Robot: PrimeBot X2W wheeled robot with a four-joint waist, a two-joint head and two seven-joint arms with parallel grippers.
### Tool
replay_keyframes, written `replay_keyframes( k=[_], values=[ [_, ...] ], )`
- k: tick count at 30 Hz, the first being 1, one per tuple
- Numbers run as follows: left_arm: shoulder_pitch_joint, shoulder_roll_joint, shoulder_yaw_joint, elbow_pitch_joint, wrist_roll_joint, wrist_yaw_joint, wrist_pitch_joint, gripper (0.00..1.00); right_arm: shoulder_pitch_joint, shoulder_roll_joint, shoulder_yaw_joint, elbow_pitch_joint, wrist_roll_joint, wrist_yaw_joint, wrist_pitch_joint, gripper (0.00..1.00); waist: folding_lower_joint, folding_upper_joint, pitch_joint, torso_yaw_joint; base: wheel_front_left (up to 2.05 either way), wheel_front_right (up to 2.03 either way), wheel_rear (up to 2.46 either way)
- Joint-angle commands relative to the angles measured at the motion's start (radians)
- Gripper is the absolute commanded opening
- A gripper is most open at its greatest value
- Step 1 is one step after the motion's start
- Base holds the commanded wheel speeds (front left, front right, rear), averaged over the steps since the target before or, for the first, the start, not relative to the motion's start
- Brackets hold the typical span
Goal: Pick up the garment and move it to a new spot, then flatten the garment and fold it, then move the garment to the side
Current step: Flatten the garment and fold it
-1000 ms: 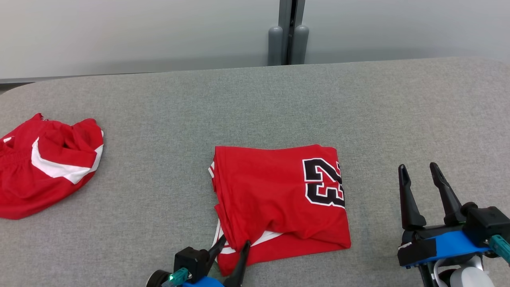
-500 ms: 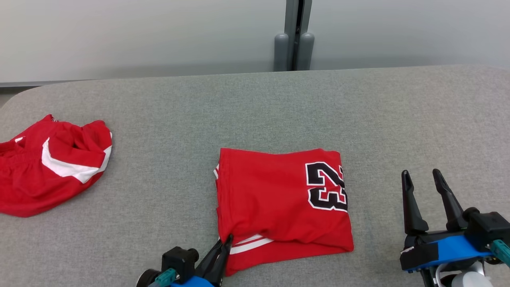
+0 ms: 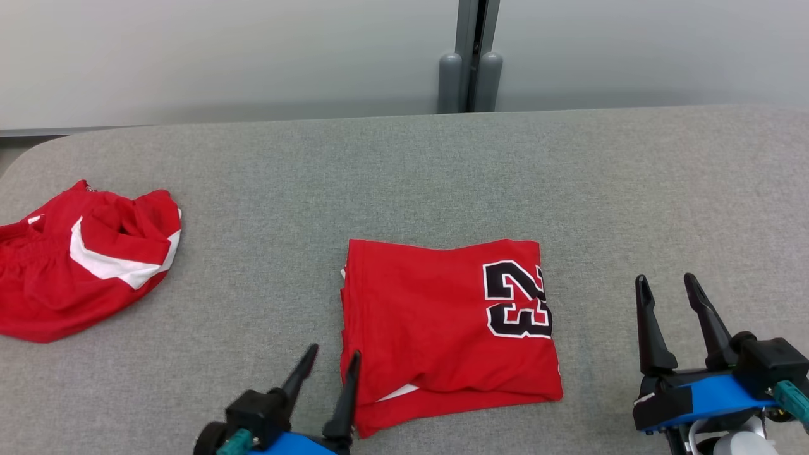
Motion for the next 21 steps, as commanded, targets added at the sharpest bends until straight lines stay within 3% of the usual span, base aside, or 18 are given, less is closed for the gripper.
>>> replay_keyframes(
  k=[1,10,17,21],
  values=[
    [-0.015,0.005,0.014,-0.008,0.001,0.009,-0.015,1.0,-0.014,-0.006,0.002,0.0,-0.005,0.0,-0.003,1.0,0.0,0.0,-0.002,-0.001,0.0,0.0,0.0],
    [-0.074,0.032,0.152,-0.071,0.019,0.077,-0.079,1.0,-0.04,-0.013,0.021,0.0,-0.01,0.0,-0.008,1.0,0.0,0.0,-0.028,-0.005,0.0,0.0,0.0],
    [-0.088,0.044,0.252,-0.1,0.039,0.109,-0.084,1.0,-0.035,-0.016,0.025,-0.003,-0.014,0.0,-0.004,1.0,0.0,0.0,-0.044,-0.012,0.0,0.0,0.0],
    [-0.069,0.056,0.309,-0.1,0.052,0.104,-0.084,1.0,-0.017,-0.017,0.021,-0.012,-0.018,0.0,-0.001,1.0,0.0,0.0,-0.052,-0.014,0.0,0.0,0.0]
  ],
)
